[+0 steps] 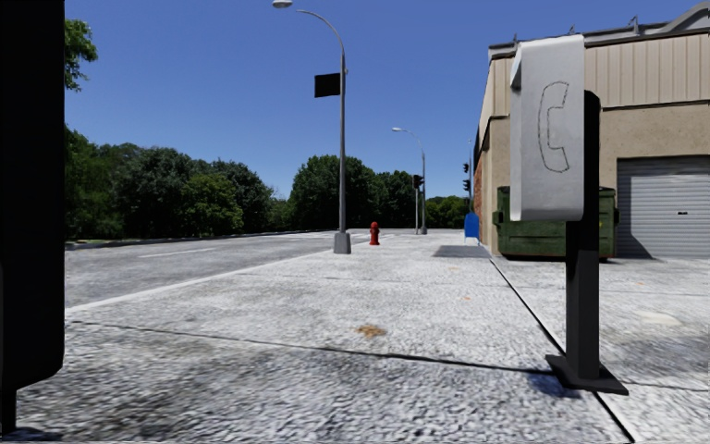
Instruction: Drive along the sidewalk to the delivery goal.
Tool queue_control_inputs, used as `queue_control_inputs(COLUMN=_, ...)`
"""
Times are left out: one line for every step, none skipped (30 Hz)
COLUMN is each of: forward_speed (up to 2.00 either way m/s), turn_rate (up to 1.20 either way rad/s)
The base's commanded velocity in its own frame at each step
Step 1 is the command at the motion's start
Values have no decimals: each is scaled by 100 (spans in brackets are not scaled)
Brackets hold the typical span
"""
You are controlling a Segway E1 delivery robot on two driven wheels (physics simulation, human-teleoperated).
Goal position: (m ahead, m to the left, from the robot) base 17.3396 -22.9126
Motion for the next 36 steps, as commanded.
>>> queue_control_inputs(forward_speed=200, turn_rate=0)
queue_control_inputs(forward_speed=200, turn_rate=0)
queue_control_inputs(forward_speed=200, turn_rate=0)
queue_control_inputs(forward_speed=200, turn_rate=0)
queue_control_inputs(forward_speed=200, turn_rate=0)
queue_control_inputs(forward_speed=200, turn_rate=0)
queue_control_inputs(forward_speed=200, turn_rate=0)
queue_control_inputs(forward_speed=200, turn_rate=0)
queue_control_inputs(forward_speed=200, turn_rate=0)
queue_control_inputs(forward_speed=200, turn_rate=0)
queue_control_inputs(forward_speed=200, turn_rate=0)
queue_control_inputs(forward_speed=200, turn_rate=0)
queue_control_inputs(forward_speed=200, turn_rate=0)
queue_control_inputs(forward_speed=200, turn_rate=0)
queue_control_inputs(forward_speed=200, turn_rate=0)
queue_control_inputs(forward_speed=200, turn_rate=0)
queue_control_inputs(forward_speed=200, turn_rate=0)
queue_control_inputs(forward_speed=200, turn_rate=0)
queue_control_inputs(forward_speed=200, turn_rate=0)
queue_control_inputs(forward_speed=200, turn_rate=0)
queue_control_inputs(forward_speed=200, turn_rate=0)
queue_control_inputs(forward_speed=200, turn_rate=0)
queue_control_inputs(forward_speed=200, turn_rate=0)
queue_control_inputs(forward_speed=200, turn_rate=0)
queue_control_inputs(forward_speed=200, turn_rate=0)
queue_control_inputs(forward_speed=200, turn_rate=0)
queue_control_inputs(forward_speed=200, turn_rate=0)
queue_control_inputs(forward_speed=200, turn_rate=0)
queue_control_inputs(forward_speed=200, turn_rate=0)
queue_control_inputs(forward_speed=200, turn_rate=0)
queue_control_inputs(forward_speed=200, turn_rate=0)
queue_control_inputs(forward_speed=200, turn_rate=0)
queue_control_inputs(forward_speed=200, turn_rate=-2)
queue_control_inputs(forward_speed=200, turn_rate=-7)
queue_control_inputs(forward_speed=200, turn_rate=-18)
queue_control_inputs(forward_speed=200, turn_rate=-27)
